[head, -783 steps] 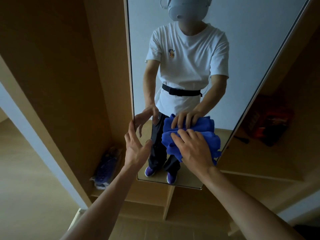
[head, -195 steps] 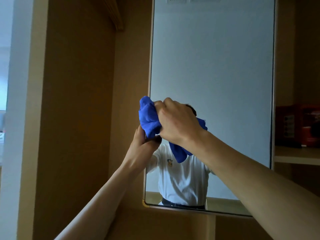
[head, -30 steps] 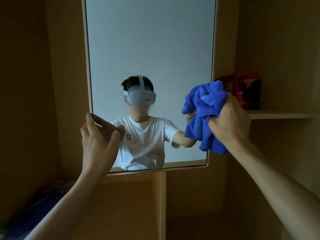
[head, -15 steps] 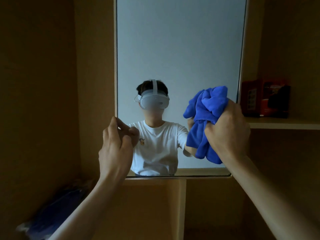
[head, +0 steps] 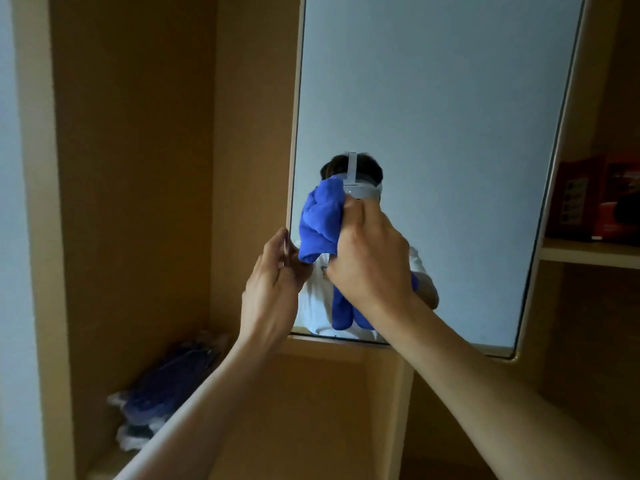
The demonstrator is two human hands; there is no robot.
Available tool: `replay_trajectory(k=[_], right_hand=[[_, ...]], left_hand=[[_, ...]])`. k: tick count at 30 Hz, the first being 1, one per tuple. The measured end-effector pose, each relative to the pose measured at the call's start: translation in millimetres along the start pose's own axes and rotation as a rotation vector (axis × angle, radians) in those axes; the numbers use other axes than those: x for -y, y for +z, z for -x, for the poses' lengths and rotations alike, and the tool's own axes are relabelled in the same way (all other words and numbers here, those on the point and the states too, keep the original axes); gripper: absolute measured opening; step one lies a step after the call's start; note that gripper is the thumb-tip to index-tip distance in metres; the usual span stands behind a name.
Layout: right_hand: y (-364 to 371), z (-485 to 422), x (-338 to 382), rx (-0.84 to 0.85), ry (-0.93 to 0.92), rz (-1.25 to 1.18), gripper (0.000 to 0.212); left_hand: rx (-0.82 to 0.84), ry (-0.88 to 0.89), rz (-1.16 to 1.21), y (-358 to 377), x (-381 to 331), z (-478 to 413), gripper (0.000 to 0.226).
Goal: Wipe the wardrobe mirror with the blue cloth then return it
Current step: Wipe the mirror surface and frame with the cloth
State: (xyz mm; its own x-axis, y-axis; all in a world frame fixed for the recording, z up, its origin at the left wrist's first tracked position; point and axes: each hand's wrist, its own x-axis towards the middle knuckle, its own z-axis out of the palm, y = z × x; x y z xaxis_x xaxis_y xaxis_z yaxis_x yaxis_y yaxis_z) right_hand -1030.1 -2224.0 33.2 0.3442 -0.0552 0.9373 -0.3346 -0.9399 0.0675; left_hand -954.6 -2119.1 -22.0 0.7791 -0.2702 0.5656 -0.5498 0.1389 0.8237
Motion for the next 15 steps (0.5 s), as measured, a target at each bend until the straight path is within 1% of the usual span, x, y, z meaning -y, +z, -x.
replay_trajectory(k=[2,4,6,8,12,14,15], right_hand=[[4,1,6,0.044,-0.075,-0.006,0.047],[5,2,8,0.101,-0.168,0.007,0.047],[0,-2,5,0.168,-0.245,0.022,0.042],[-9,-13,0,0.23,-0.312,0.055,0.035],[-20,-26,-3,0.266,-0.481,0.16,0.025],[-16,-18,-3,0.256,-0.486,0.181,0.024],[-12,-10,-4,0.247,-0.48,0.182,0.026]], left_hand=[[0.0,-0.021,0.046,-3,2,0,0.057],[0.007,-0.056,0.092,-7,3,0,0.051],[0.035,-0.074,0.117,-11,6,-2,0.043],[0.059,-0.093,0.131,-14,10,-5,0.046],[0.085,-0.137,0.176,-17,16,-7,0.044],[0.1,-0.153,0.208,-17,20,-5,0.046],[0.097,-0.157,0.218,-17,22,-4,0.042]])
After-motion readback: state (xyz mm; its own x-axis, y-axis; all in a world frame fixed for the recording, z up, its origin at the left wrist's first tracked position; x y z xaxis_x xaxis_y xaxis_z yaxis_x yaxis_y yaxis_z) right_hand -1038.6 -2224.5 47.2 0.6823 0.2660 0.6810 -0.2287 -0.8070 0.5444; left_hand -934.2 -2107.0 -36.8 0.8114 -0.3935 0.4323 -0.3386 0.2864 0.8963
